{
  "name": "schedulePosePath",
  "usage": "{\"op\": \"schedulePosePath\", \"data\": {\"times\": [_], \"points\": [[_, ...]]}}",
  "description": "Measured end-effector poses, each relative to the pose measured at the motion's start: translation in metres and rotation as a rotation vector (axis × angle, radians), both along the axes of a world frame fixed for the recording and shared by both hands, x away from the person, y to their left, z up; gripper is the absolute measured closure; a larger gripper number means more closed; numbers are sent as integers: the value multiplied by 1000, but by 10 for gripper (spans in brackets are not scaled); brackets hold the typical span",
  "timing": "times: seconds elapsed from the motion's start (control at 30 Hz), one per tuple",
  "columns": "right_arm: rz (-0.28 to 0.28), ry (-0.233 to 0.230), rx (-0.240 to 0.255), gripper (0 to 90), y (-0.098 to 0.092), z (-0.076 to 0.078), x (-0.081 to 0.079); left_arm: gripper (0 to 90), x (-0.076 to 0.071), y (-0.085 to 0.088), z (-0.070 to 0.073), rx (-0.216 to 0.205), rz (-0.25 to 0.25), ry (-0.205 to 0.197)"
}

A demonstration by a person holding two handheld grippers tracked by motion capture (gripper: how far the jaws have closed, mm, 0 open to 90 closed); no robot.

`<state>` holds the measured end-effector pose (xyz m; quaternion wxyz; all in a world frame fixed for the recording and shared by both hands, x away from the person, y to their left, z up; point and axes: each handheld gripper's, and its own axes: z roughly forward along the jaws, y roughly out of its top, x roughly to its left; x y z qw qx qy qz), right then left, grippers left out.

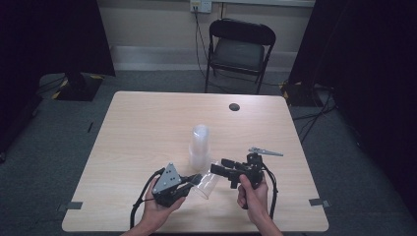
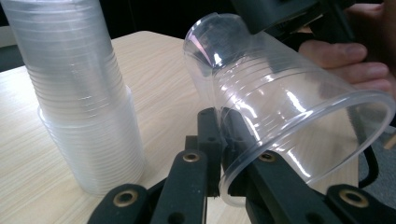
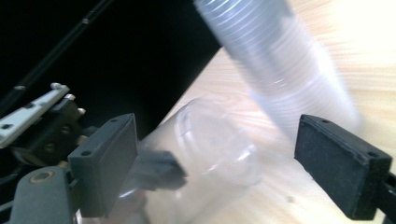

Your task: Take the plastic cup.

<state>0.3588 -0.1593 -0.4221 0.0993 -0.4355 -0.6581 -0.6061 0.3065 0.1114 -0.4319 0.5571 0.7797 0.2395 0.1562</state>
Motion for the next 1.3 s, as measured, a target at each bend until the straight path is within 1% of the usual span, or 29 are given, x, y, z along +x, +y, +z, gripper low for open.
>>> {"op": "schedulePosePath", "data": {"times": [0.03, 0.1, 0.17, 0.2, 0.23, 0.27, 0.3, 0.37, 0.47, 0.5, 0.57, 0.6, 0.63, 0.67, 0.7, 0.73, 0.8, 0.83, 0.87, 0.93, 1.0, 1.03, 1.07, 1.1, 1.17, 1.2, 1.23, 1.27, 1.3], "points": [[-16, -3, -15, 131, -1, 0, 0, 878, 2, 0, 0, 7, -4, 2], [-37, -16, -24, 143, -4, 1, 1, 879, 4, 1, -1, 18, -10, 13], [-50, -32, -45, 146, -6, 1, 0, 879, 7, 2, -1, 22, -21, 28], [-51, -39, -52, 147, -7, 1, 0, 879, 7, 3, -2, 13, -21, 30], [-50, -50, -66, 146, -8, 2, 0, 879, 9, 5, -1, 15, -24, 40], [-51, -68, -80, 146, -9, 2, -1, 879, 9, 5, -1, 16, -12, 37], [-52, -75, -91, 146, -9, 3, -1, 878, 11, 7, 0, 27, -3, 36], [-50, -95, -129, 144, -11, 4, -2, 878, 13, 10, 1, 31, 4, 43], [-55, -126, -165, 143, -12, 6, -5, 878, 18, 16, 1, 32, 8, 57], [-59, -137, -178, 142, -12, 7, -6, 878, 19, 18, 1, 26, 7, 64], [-46, -169, -214, 131, -11, 8, -8, 878, 22, 20, 1, 21, -5, 76], [-46, -169, -214, 131, -11, 8, -8, 878, 22, 20, 1, 21, -5, 76], [-25, -184, -258, 131, -8, 9, -9, 878, 23, 21, 1, 22, -7, 83], [-21, -191, -271, 131, -7, 9, -10, 878, 24, 21, 0, 23, -14, 97], [-16, -202, -285, 131, -6, 9, -11, 878, 24, 21, 0, 24, -20, 99], [-10, -209, -298, 132, -5, 8, -12, 878, 24, 20, 0, 21, -25, 109], [8, -237, -338, 139, -2, 10, -15, 878, 25, 19, 0, 20, -40, 123], [9, -255, -355, 149, -2, 10, -16, 878, 25, 19, 0, 26, -44, 130], [17, -270, -386, 149, -1, 11, -17, 879, 25, 19, -1, 30, -49, 142], [31, -286, -416, 149, 0, 11, -20, 879, 27, 18, -2, 58, -61, 158], [34, -297, -420, 151, 0, 11, -23, 880, 28, 17, -3, 69, -71, 180], [44, -303, -419, 155, 1, 9, -25, 880, 29, 17, -3, 78, -77, 183], [48, -307, -424, 155, 1, 8, -26, 880, 29, 17, -4, 87, -87, 198], [58, -319, -432, 155, 3, 6, -27, 880, 30, 16, -4, 100, -108, 203], [83, -316, -455, 152, 6, 2, -30, 880, 28, 15, -4, 124, -118, 204], [93, -321, -462, 149, 8, 1, -31, 880, 29, 14, -3, 134, -133, 214], [98, -325, -465, 149, 9, 1, -32, 880, 28, 14, -3, 137, -137, 221], [103, -331, -467, 149, 10, 0, -32, 880, 29, 13, -3, 153, -140, 222], [110, -339, -472, 149, 11, 0, -33, 880, 29, 12, -3, 165, -149, 232]]}}
